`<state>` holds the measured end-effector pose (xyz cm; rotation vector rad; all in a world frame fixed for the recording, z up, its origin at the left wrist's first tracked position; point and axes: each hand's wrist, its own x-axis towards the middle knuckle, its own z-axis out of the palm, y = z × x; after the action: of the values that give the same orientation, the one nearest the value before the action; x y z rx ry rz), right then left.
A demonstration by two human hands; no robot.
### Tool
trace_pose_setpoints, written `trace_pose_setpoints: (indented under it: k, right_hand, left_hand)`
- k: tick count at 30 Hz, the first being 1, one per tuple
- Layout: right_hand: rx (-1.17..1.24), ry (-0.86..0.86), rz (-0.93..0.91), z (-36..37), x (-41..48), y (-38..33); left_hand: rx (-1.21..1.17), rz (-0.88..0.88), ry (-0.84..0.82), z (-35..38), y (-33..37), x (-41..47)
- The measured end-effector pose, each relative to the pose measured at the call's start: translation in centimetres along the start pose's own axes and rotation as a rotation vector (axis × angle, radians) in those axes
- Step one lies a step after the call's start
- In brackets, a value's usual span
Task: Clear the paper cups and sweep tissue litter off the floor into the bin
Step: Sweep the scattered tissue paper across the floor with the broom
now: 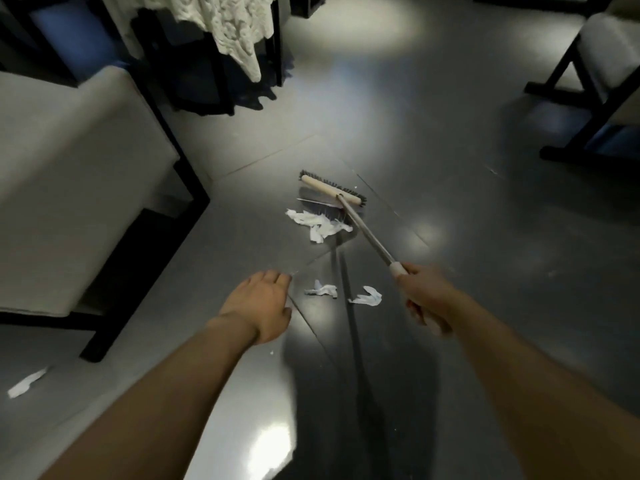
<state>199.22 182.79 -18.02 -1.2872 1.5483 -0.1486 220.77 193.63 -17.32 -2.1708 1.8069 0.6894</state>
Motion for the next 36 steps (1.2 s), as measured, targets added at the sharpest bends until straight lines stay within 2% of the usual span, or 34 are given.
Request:
trace_pose_setpoints:
  k: [4, 8, 14, 18, 26, 29, 32, 36]
  right_hand:
    - [0.071, 0.053, 0.015, 4.2, 1.9, -1.3]
    - [0.005, 0.078, 0.028, 7.6, 3.8, -0.5]
    - [-0.073, 0.028, 0.177, 11.1, 3.8, 1.6]
    - [-0.016, -0.015, 0.207, 10.7, 0.6, 2.6]
    - [-0.114, -0.065, 0.224, 9.5, -6.6, 6.0]
    - [0.025, -0.061, 0.211, 9.1, -11.0, 7.2]
    - [0.130, -0.010, 0.128, 8.7, -13.9, 8.5]
    - [0.130, 0.139, 0.063, 10.0, -14.7, 10.4]
  left_hand:
    - [0.014, -0.003, 0.017, -0.9, -3.8, 0.9]
    - [0.012, 0.036, -0.003, -1.1, -6.1, 1.9]
    - [0.043, 0.066, -0.038, 0.5, -9.1, 3.2]
    - [0.076, 0.074, -0.068, 1.4, -8.6, 2.2]
    - [0.037, 0.086, -0.011, 3.7, -4.7, -3.7]
    - [0.027, 0.070, -0.016, 5.2, -3.0, -6.9]
    - [0.018, 0.070, -0.011, 6.2, -2.1, -9.3]
    - [0.014, 0.075, 0.004, 6.9, -2.8, -11.5]
